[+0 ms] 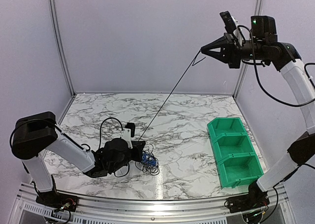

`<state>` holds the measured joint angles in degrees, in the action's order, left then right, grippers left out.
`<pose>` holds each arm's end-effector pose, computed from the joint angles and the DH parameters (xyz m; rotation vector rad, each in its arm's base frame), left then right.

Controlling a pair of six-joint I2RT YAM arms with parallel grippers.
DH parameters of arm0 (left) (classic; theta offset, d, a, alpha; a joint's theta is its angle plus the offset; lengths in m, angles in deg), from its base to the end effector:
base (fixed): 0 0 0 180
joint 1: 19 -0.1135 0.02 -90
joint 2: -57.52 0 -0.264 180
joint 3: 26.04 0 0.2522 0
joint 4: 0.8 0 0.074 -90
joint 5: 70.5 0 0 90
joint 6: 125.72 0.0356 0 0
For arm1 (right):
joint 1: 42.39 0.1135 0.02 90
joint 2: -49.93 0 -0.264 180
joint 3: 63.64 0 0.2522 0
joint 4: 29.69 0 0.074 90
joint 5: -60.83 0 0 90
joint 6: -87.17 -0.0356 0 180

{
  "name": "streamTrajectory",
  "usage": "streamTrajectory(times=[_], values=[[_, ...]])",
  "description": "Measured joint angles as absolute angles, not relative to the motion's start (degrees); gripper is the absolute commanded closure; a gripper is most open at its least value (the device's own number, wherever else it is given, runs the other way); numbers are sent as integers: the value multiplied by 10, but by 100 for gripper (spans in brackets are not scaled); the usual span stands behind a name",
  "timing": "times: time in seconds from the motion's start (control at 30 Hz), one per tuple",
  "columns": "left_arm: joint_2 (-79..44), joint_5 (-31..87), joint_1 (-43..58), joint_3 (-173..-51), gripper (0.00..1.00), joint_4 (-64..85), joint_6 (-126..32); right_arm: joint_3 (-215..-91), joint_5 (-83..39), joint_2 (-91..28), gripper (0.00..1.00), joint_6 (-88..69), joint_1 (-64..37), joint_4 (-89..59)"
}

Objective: Untangle the cables

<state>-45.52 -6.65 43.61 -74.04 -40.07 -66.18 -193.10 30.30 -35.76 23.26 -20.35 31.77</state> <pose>0.1639 -0.2823 0.1352 0.1999 1.8678 -0.7205 0.2388 0.1297 0.5232 -1.3225 1.2455 0.9137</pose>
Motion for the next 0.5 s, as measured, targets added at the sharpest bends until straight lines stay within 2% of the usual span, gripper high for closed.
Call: streamTrajectory(times=[0.27, 0.5], values=[[-454, -67, 437, -731, 98, -410, -665, -1939, 326, -326, 100, 203, -241, 309], [-455, -88, 435, -703, 95, -338, -666, -1972, 346, -280, 100, 185, -273, 250]])
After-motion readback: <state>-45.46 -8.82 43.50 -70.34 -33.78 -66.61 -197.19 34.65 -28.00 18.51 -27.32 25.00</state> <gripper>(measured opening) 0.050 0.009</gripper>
